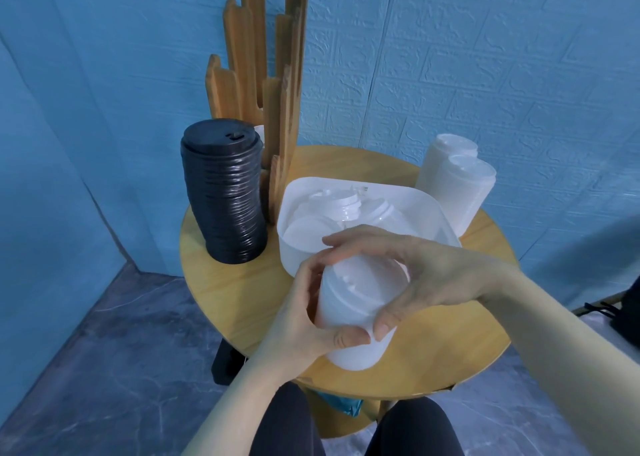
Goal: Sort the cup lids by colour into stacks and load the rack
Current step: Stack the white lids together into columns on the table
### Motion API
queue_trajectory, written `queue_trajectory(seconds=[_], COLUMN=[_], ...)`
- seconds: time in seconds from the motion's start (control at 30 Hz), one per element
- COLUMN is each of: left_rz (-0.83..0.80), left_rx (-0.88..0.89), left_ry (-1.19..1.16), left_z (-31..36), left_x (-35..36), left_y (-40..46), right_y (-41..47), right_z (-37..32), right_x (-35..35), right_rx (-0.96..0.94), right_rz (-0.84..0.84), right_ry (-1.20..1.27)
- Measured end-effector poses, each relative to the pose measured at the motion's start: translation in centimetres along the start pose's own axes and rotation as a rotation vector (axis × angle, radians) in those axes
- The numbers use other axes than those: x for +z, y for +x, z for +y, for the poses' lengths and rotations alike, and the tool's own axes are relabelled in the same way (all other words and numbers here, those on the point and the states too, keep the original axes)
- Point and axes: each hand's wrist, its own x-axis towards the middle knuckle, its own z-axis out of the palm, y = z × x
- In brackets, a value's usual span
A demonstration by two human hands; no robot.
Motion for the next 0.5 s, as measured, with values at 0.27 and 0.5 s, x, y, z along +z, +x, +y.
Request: queue_trajectory(seconds=[0.27, 0.5], left_rz=[0.033, 0.024], left_rx=[-0.013, -0.012], left_ry=[0.036, 0.045], left_z=[-1.0, -1.0], left_x=[-0.1, -0.2], left_y=[0.1, 0.0], right_y=[-0.4, -0.4], right_z=[0.2, 0.2], right_x=[2.9, 4.1], right_rx=[0.043, 0.092], right_rz=[0.322, 0.416], right_ry=[-0.072, -0.215])
